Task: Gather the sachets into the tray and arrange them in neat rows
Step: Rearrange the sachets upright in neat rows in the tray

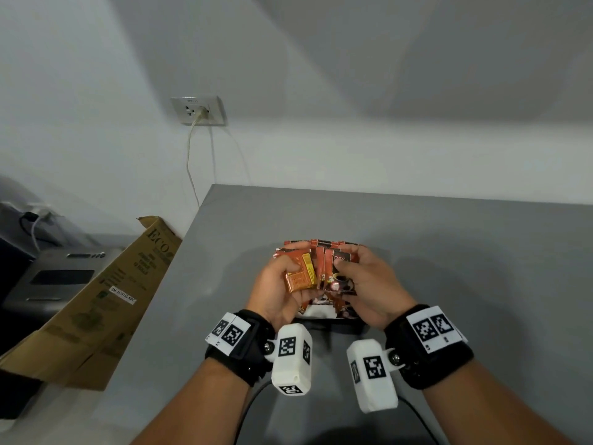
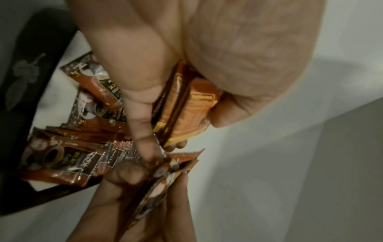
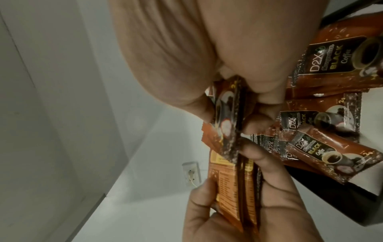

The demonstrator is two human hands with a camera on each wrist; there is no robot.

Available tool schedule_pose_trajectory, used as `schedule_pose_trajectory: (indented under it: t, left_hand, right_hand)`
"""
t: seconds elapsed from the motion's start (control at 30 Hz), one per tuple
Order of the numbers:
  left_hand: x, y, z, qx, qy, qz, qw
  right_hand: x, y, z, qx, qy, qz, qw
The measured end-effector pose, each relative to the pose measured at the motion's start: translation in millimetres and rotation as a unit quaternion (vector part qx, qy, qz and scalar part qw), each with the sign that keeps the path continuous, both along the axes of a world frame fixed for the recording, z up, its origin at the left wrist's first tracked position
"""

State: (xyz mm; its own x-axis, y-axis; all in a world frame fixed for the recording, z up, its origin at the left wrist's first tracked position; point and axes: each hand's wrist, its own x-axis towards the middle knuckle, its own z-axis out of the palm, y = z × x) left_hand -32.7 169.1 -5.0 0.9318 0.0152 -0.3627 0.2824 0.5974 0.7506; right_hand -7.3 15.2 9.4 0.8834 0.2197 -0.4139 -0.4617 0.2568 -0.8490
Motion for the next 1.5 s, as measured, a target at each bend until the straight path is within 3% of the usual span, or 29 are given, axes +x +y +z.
schedule_pose_trajectory:
  t: [0.23,0.37,0.47,0.53,0.6,0.67,0.83,0.93,1.03,1.1,1.17,1.23,1.3,1.4,1.5]
  left_hand:
    - [1.6,3.9,-4.1,0.041,-0.012,0.005,0.999]
    - [0.1,-1.3,-6.4,0.05,-0.011,-0.009,0.999]
    - [3.3,5.8,-7.6,0.009,0.075,-0.022,0.997]
    - [6.0,10.5,-7.7,-0.022,0.109,-0.021,0.994]
    - [6.4,12.0,-7.1,-0.019,0.095,-0.019,0.995]
    - [6.3,12.3,-5.8,0.011,0.074,-0.014,0.997]
    - [10.5,15.2,-4.2,0.062,-0.011,0.027,0.998]
    - [11.6,16.5,-3.5,0.082,-0.047,0.059,0.994]
    - [10.0,17.4,-4.8,0.104,-0.069,0.056,0.991]
    - [10.6,15.5,-1.7,0.154,-0.091,0.005,0.984]
    - [13.1,11.0,3.2,0.196,-0.105,-0.056,0.973]
    - [16.4,7.2,6.2,0.191,-0.095,-0.067,0.975]
    - [17.1,7.5,7.5,0.137,-0.053,-0.037,0.988]
    - [14.1,13.6,4.3,0.016,0.003,-0.018,1.0]
    - [11.2,16.7,1.0,0.015,0.0,-0.018,1.0]
  right_hand:
    - [-0.8,-1.8,5.6,0.033,-0.011,0.014,0.999]
    - [-0.2,-0.8,3.1,-0.057,-0.091,-0.011,0.994]
    - [3.6,-11.4,8.5,-0.169,-0.215,-0.003,0.962]
    - [3.7,-19.0,13.9,-0.215,-0.289,0.063,0.931]
    - [-0.4,-22.7,15.4,-0.241,-0.33,0.15,0.9]
    - [-3.4,-25.3,14.3,-0.245,-0.327,0.204,0.89]
    - [0.7,-33.2,5.0,-0.161,-0.275,0.187,0.929]
    - [4.9,-36.8,0.2,-0.042,-0.184,0.154,0.97]
    - [6.1,-38.9,4.7,0.017,-0.106,0.139,0.984]
    - [8.6,-38.4,5.2,-0.09,-0.16,0.167,0.969]
    - [8.5,-33.0,7.0,-0.229,-0.222,0.238,0.917]
    - [7.1,-25.0,8.6,-0.293,-0.239,0.274,0.884]
    - [6.6,-20.1,3.1,-0.279,-0.236,0.24,0.899]
    - [3.5,-17.8,-5.8,-0.184,-0.166,0.149,0.957]
    - [2.1,-16.6,-9.9,-0.022,-0.07,0.085,0.994]
